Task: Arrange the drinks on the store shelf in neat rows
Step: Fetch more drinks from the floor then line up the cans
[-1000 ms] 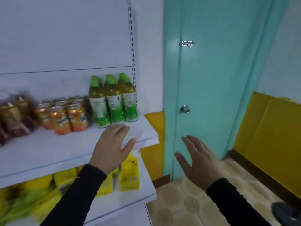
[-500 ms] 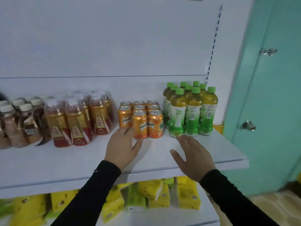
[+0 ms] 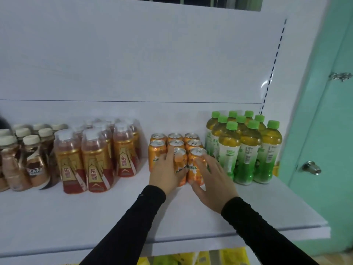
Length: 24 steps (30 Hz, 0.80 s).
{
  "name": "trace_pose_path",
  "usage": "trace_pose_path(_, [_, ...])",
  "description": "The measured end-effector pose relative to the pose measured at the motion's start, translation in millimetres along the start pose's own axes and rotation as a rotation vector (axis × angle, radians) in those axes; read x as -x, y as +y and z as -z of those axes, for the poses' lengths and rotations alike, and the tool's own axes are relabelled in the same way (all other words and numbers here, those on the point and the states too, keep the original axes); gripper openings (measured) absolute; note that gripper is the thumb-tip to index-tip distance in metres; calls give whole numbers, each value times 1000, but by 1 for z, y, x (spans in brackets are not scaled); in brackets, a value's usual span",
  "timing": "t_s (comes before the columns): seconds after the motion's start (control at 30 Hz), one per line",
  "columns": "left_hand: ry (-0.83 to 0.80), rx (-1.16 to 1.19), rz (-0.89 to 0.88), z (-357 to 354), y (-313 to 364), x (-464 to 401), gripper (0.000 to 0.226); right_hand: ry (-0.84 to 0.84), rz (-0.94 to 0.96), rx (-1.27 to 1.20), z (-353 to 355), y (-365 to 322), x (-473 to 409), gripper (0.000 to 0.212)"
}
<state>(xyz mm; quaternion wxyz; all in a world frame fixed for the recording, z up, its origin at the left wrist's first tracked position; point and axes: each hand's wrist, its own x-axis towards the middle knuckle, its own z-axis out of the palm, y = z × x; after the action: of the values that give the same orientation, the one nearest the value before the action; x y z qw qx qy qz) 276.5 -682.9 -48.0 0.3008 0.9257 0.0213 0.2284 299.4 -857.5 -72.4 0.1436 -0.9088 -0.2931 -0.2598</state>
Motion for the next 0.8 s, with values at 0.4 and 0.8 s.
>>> trace_pose_path(0.4, [113, 445, 133, 23, 4, 27, 51, -80, -12, -350, -8, -19, 5, 98])
trace_pose_path(0.8, [65, 681, 228, 40, -3, 43, 51, -182, -72, -975, -15, -41, 10, 65])
